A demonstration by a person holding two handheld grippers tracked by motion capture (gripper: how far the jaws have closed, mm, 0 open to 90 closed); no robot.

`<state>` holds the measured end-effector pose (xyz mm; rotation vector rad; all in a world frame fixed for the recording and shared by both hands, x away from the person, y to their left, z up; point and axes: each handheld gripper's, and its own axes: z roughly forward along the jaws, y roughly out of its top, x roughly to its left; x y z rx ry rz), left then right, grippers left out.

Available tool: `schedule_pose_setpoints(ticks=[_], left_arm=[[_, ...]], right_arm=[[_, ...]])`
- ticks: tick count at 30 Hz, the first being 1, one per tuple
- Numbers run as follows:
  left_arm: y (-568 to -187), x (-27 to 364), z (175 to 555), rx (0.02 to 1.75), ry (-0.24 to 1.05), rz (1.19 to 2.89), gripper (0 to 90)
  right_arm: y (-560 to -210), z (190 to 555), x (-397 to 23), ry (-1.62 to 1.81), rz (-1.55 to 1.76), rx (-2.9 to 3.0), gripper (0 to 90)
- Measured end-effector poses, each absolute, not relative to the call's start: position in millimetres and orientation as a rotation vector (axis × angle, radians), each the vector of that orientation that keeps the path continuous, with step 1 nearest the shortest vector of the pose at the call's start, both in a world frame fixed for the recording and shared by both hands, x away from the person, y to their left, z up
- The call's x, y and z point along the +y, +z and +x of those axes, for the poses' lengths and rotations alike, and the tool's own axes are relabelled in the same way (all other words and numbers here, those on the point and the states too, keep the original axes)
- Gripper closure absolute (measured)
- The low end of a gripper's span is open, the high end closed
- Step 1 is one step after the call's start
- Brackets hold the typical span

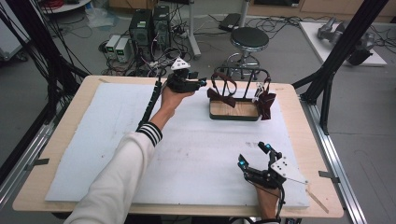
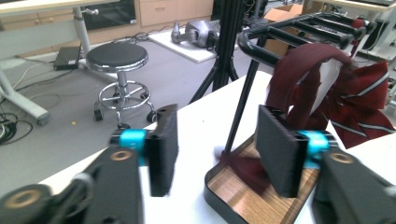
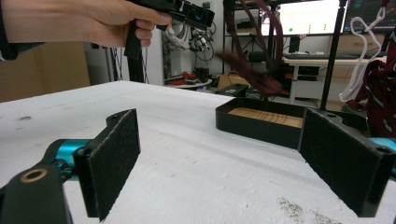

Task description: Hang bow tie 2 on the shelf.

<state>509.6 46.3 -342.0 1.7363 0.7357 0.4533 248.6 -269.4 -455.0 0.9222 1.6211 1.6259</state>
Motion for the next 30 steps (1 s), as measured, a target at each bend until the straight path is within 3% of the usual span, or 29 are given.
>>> schedule_pose_setpoints(ticks=[2,15,21,30], left_arm=[[-342,47,509,0.723,0.459,1.73,40.9],[-343,64,506,0.655,0.461,1.692,21.6],[-340,79,488,0.596,0.435,1.657,18.3],[-353,141,420,0.535,0.447,1.629,18.0]], right_arm=[[-455,249,-269,1.626,0.921,1.621,11.9],[-455,249,-270,1.629,0.914,1.624,11.9],[-455,249,-269,1.627,0.913,1.621,11.9],[-455,248,-269,1.62,0.907,1.616,11.9]])
